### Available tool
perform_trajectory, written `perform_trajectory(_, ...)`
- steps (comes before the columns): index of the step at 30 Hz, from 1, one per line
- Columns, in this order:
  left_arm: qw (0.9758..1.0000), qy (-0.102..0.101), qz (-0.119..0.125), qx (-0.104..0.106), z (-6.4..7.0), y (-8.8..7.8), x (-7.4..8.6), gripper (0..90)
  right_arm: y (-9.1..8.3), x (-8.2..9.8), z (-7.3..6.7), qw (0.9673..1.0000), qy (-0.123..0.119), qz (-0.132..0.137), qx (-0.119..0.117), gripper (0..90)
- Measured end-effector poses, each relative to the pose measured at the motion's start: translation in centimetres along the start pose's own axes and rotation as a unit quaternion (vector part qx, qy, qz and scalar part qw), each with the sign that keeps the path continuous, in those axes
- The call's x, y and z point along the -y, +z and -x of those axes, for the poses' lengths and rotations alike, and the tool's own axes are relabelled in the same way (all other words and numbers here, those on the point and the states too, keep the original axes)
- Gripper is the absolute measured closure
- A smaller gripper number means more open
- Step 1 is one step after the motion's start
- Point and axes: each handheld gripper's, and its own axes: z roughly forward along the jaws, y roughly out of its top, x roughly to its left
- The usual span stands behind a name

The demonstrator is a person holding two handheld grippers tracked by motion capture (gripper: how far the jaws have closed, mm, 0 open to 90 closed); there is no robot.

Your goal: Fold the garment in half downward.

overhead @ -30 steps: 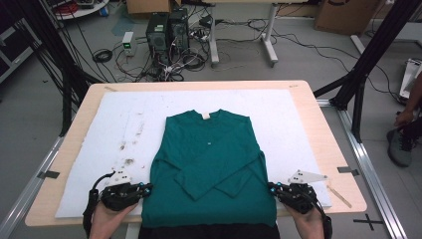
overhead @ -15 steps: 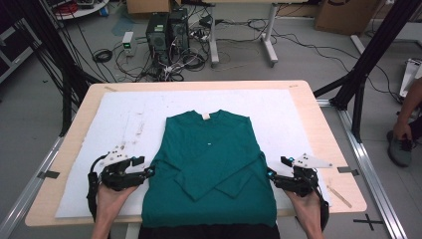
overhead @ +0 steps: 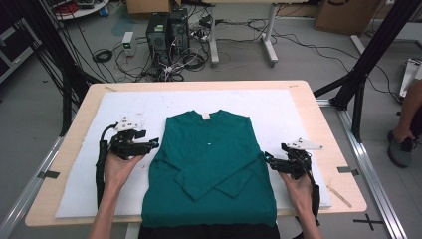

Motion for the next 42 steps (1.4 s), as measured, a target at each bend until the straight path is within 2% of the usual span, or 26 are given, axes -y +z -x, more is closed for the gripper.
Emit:
perform_trajectory(5,0.9995,-0.023,-0.021,0.005,-1.8,2.6,-1.3,38.7,-0.1,0.2,0.3,0.9998,0.017,0.007,0.005,25.0)
perform_trajectory(9,0.9989,-0.019,-0.043,0.004,-2.3,4.9,-2.4,44.4,-0.2,0.4,0.5,0.9996,0.025,0.014,0.005,24.9)
perform_trajectory(10,0.999,-0.02,-0.041,-0.001,-2.4,5.6,-2.7,44.7,-0.1,0.3,0.5,0.9996,0.023,0.013,0.007,24.9)
perform_trajectory(14,0.9986,-0.031,-0.043,0.009,-3.0,8.0,-3.6,47.1,0.0,0.3,0.2,0.9998,0.015,0.007,0.014,24.9)
perform_trajectory(15,0.9986,-0.033,-0.039,0.011,-3.1,8.5,-3.7,48.9,0.0,0.3,0.2,0.9998,0.013,0.006,0.015,24.9)
perform_trajectory(16,0.9985,-0.03,-0.045,0.01,-3.2,9.0,-3.7,49.7,0.0,0.3,0.2,0.9998,0.012,0.007,0.014,25.0)
perform_trajectory(17,0.9985,-0.024,-0.049,0.003,-3.3,9.5,-3.8,49.6,0.0,0.3,0.2,0.9998,0.014,0.004,0.012,25.0)
perform_trajectory(20,0.9983,-0.038,-0.043,0.003,-3.9,10.6,-3.4,48.5,0.1,0.3,0.3,0.9998,0.014,0.001,0.011,25.0)
perform_trajectory(23,0.9984,-0.042,-0.037,0.002,-4.1,11.2,-3.1,48.5,0.1,0.3,0.3,0.9998,0.014,0.001,0.011,24.9)
perform_trajectory(26,0.9983,-0.039,-0.042,-0.013,-4.1,11.7,-3.0,48.7,0.1,0.3,0.2,0.9998,0.014,-0.002,0.012,24.9)
perform_trajectory(29,0.9981,-0.047,-0.04,-0.005,-4.2,12.2,-2.8,48.5,0.2,0.3,0.3,0.9998,0.015,-0.002,0.011,24.9)
perform_trajectory(31,0.9978,-0.043,-0.049,-0.011,-4.1,12.5,-2.7,48.7,0.2,0.3,0.3,0.9998,0.015,-0.003,0.011,24.9)
perform_trajectory(36,0.998,-0.028,-0.054,-0.02,-3.8,12.7,-2.8,50.5,0.2,0.3,0.3,0.9998,0.014,-0.004,0.012,24.9)
perform_trajectory(39,0.9983,-0.024,-0.052,-0.014,-3.8,12.7,-2.7,52.3,0.2,0.3,0.3,0.9998,0.014,-0.005,0.012,24.9)
perform_trajectory(42,0.9985,-0.024,-0.05,-0.001,-3.9,12.6,-2.7,60.2,0.2,0.3,0.3,0.9998,0.014,-0.006,0.012,24.9)
